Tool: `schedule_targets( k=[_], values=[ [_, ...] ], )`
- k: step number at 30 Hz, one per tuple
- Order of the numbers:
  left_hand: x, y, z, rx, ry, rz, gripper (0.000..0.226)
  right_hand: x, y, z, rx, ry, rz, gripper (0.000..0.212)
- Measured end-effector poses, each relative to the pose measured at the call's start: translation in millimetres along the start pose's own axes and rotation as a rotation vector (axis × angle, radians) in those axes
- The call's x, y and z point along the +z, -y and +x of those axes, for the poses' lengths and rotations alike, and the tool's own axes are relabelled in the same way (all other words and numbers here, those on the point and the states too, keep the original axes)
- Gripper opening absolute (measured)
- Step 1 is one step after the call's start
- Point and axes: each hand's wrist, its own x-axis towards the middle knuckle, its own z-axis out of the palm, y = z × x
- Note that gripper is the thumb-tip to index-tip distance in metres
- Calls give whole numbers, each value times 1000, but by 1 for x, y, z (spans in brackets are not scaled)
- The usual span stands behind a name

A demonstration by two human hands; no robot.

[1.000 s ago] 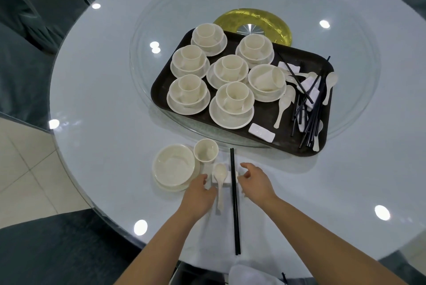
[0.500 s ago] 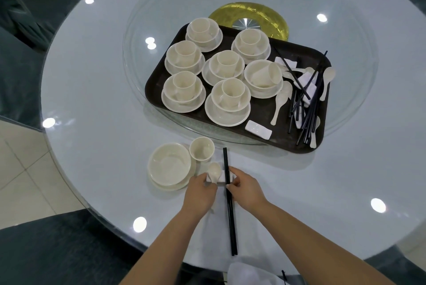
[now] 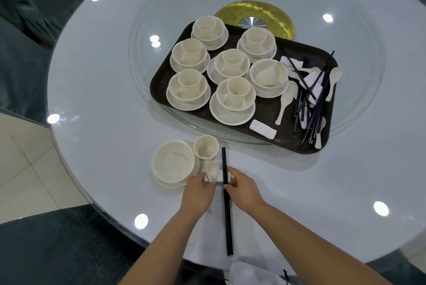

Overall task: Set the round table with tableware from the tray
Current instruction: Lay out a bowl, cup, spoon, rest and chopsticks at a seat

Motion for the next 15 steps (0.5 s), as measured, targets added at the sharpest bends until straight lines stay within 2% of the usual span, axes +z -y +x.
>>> schedule_targets(
  k=[5, 10, 15],
  values=[
    [-1, 6, 1, -7, -21, 22, 21, 1, 2, 1, -13, 8, -13, 57],
    [-2, 13, 3, -36, -69, 16, 31, 5, 4, 1, -18, 7, -17, 57],
    [-4, 19, 3, -55, -93, 25, 26, 6, 4, 1, -16, 4, -6, 56]
  ],
)
